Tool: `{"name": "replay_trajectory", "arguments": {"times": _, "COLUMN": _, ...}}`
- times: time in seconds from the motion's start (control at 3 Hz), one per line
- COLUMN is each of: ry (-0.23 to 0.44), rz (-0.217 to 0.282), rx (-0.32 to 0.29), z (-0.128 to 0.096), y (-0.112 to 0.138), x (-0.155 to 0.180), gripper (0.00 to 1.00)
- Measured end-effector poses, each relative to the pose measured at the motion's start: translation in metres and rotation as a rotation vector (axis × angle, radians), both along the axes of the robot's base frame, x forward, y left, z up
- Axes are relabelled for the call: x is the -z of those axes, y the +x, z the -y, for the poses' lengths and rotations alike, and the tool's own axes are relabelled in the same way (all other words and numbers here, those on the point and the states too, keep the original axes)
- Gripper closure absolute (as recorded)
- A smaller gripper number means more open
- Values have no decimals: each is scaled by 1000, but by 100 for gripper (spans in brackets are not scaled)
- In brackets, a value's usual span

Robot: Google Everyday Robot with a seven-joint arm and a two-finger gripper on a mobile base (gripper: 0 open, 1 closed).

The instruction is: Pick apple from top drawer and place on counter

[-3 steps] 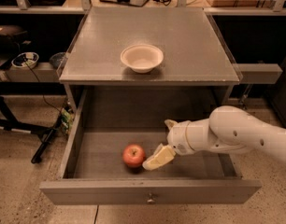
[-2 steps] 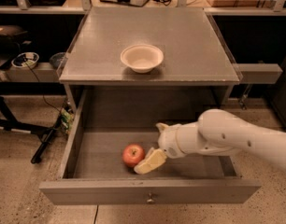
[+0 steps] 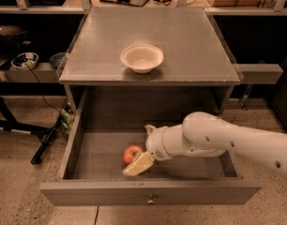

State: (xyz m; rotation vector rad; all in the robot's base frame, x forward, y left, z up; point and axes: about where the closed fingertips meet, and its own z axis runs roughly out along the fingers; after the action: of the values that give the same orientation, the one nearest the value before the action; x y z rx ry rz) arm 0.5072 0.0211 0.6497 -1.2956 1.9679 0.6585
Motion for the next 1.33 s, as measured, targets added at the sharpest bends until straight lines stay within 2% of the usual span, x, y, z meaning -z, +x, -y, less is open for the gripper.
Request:
{"name": "replay_trajectory", "arguments": {"times": 0.33, "ry": -16, "rz": 19, "rx": 10, "z": -13, "y": 3, "x": 3, "gripper": 0}}
{"name": "replay_trajectory", "arguments": {"times": 0.67, "ry": -66, "rz": 49, "rx": 43, "z": -35, "y": 10, "x": 18, "gripper": 0}}
{"name": "replay_trajectory", "arguments": {"times": 1.33, "ry": -36, "rz": 64, "rx": 30, "z": -25, "y": 11, "x": 16, "gripper": 0}}
